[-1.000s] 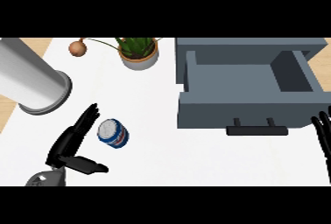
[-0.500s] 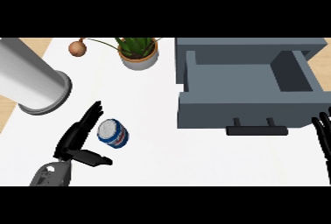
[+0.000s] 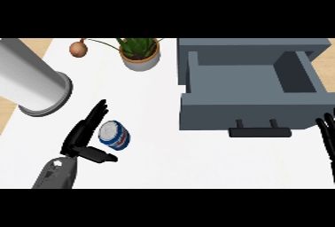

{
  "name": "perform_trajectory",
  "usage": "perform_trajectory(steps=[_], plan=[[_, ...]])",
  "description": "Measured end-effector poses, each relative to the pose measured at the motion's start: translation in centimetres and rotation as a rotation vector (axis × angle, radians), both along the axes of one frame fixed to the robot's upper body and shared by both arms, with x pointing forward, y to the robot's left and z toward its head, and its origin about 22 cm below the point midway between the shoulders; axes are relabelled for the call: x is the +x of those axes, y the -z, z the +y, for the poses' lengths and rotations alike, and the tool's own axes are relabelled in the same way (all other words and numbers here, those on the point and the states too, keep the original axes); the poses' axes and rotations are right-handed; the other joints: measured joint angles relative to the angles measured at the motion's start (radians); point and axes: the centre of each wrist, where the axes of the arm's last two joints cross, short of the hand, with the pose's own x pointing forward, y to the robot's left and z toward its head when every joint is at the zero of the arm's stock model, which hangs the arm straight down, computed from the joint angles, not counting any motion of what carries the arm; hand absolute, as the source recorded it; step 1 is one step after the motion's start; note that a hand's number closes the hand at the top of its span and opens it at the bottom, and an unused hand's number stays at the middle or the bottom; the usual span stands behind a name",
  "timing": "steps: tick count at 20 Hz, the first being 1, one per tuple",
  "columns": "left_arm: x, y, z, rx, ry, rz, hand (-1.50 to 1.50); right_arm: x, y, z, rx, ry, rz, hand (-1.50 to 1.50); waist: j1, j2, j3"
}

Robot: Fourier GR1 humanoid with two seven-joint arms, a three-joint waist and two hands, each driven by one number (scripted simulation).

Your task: Pick up the can, place it into the drawer and close the drawer

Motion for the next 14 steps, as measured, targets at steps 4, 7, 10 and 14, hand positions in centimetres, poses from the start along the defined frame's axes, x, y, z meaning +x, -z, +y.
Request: perform_trajectory(steps=[4,7,10,14], plan=[[0.2,0.7,-1.8,-0.006,0.001,0.003,-1.50,-0.5,-0.4,0.0,0.001,-0.004,0.000,-1.50,-0.001,0.000,0.000],[0.7,1.1,-1.9,-0.009,0.008,0.000,-1.50,-0.5,-0.3,-0.2,-0.002,-0.005,0.000,-1.50,-0.002,0.000,0.000],[1.1,0.9,-2.3,-0.010,0.019,0.006,-1.50,-0.5,-0.6,0.0,0.003,-0.001,0.000,-1.50,-0.001,0.000,0.000],[1.2,1.4,-3.5,-0.019,0.038,0.003,-1.50,-1.0,-1.1,0.3,0.008,-0.002,0.002,-1.50,-0.001,0.000,0.000]])
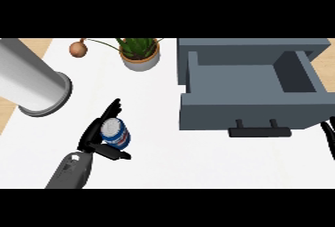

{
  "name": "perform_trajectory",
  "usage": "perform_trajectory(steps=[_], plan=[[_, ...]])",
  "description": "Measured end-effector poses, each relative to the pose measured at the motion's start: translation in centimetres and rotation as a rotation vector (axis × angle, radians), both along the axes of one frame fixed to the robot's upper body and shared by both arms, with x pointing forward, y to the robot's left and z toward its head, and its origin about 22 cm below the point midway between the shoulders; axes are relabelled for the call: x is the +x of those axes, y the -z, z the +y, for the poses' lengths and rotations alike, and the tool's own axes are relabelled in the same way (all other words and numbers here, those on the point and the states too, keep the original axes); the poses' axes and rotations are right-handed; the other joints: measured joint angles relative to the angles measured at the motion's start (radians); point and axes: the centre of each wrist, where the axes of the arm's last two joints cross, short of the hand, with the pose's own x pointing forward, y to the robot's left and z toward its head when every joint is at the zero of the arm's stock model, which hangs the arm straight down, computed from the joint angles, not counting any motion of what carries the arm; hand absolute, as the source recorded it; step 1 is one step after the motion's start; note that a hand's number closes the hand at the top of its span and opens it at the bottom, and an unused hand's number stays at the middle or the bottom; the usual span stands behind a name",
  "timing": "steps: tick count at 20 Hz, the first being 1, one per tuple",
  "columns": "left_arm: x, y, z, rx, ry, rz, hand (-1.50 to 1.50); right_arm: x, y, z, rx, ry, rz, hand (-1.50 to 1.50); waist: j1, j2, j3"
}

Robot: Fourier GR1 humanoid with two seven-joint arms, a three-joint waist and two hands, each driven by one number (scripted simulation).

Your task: Pick up the can, place it into the drawer and close the drawer

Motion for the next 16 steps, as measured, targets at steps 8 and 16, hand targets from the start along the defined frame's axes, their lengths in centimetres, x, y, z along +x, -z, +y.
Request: perform_trajectory(steps=[8,16], plan=[[0.5,-0.8,-1.6,-0.025,0.042,-0.015,1.50,-0.3,-0.4,-0.5,0.002,0.002,-0.010,-1.50,0.002,-0.001,0.000],[0.9,-2.0,-3.3,-0.098,0.093,-0.009,1.50,-0.5,-0.6,-0.8,0.014,0.006,-0.012,-1.50,0.003,-0.001,0.000]])
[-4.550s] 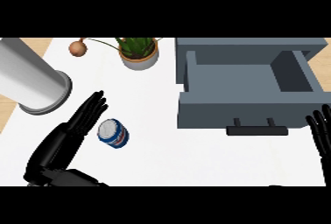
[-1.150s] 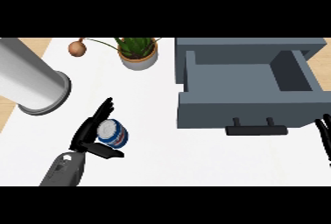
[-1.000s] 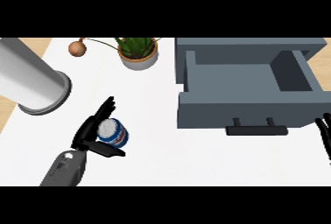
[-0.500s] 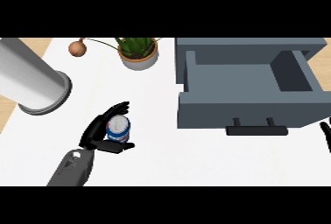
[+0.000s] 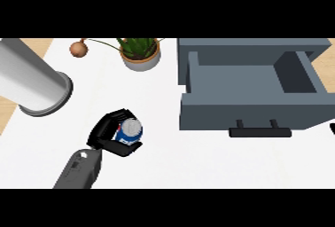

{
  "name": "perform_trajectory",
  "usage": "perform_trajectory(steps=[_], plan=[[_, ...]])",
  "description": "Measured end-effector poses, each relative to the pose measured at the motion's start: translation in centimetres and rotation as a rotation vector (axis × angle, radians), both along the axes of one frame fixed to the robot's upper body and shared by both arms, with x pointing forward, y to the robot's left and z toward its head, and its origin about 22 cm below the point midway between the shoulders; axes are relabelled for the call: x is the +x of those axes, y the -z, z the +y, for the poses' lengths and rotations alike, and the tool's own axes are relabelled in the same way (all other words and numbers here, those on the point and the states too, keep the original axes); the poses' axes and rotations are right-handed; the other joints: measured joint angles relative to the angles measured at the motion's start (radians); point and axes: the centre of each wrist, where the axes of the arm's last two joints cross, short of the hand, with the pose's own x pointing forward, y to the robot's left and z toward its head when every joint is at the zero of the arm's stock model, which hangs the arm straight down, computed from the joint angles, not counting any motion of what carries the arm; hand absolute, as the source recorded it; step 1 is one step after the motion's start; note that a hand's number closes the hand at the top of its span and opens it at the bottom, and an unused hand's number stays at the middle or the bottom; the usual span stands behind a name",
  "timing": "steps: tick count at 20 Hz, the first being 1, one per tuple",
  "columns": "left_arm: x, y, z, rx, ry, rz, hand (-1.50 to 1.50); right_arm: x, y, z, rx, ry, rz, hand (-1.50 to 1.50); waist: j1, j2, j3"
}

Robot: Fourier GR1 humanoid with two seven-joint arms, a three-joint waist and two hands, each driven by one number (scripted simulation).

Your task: Pick up the can, place it into the drawer and close the drawer

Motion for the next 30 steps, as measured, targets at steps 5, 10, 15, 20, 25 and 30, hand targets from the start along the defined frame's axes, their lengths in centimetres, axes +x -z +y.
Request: perform_trajectory(steps=[5,10,15,20,25,30], plan=[[0.2,-0.9,2.2,-0.024,-0.219,-0.022,1.50,0.0,-0.1,0.1,-0.001,0.003,-0.008,-1.50,0.006,-0.001,0.000],[-0.3,-1.8,4.7,-0.039,-0.453,-0.053,1.50,-0.4,-0.2,-0.2,0.008,0.002,-0.010,-1.50,0.008,-0.002,0.000],[-0.4,-4.7,3.9,-0.048,-0.487,-0.089,1.50,-1.1,-0.2,0.2,0.012,0.012,-0.017,-1.50,0.005,-0.002,0.000],[1.0,-8.3,1.9,-0.040,-0.438,-0.132,1.50,-1.4,0.2,0.5,0.003,0.012,-0.014,-1.50,0.003,-0.002,0.001],[1.9,-12.2,-1.5,-0.022,-0.394,-0.181,1.50,-1.3,0.0,-0.3,0.001,0.020,-0.028,-1.50,0.001,-0.001,0.000],[3.3,-16.3,-5.2,-0.015,-0.352,-0.199,1.50,-0.9,-0.4,0.2,0.001,0.015,-0.020,-1.50,-0.002,0.000,0.000]])
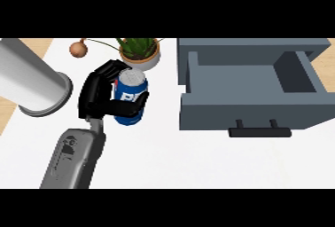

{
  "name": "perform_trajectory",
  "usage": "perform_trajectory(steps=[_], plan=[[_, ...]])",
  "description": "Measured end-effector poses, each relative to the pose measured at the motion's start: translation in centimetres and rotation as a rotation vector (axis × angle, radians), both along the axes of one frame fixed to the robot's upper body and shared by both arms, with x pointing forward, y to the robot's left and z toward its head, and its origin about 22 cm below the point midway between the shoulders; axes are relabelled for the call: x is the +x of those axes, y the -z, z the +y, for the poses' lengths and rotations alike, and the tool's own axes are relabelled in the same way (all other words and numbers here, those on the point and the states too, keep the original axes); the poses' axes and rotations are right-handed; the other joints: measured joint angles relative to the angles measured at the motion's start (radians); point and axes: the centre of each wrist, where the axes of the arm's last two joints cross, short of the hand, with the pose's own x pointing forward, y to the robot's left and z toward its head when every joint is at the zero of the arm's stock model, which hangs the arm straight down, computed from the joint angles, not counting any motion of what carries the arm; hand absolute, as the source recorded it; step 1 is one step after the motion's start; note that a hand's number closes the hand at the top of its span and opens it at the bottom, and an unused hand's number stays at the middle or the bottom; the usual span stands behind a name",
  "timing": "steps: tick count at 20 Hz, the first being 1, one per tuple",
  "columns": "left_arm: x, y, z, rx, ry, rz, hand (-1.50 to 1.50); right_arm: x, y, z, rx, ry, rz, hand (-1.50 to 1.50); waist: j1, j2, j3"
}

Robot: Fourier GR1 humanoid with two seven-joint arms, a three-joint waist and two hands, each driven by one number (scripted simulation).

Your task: Pick up the can, place it into the drawer and close the drawer

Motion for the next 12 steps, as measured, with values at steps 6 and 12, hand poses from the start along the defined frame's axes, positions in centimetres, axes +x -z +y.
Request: perform_trajectory(steps=[6,12], plan=[[1.9,-4.7,-4.4,0.026,0.038,-0.010,1.50,0.0,0.0,0.2,0.005,0.007,-0.003,-1.50,-0.005,0.001,0.000],[3.8,-9.2,-8.8,0.051,0.051,-0.048,1.50,0.2,-0.1,-0.1,0.003,0.010,-0.007,-1.50,-0.011,0.002,0.000]])
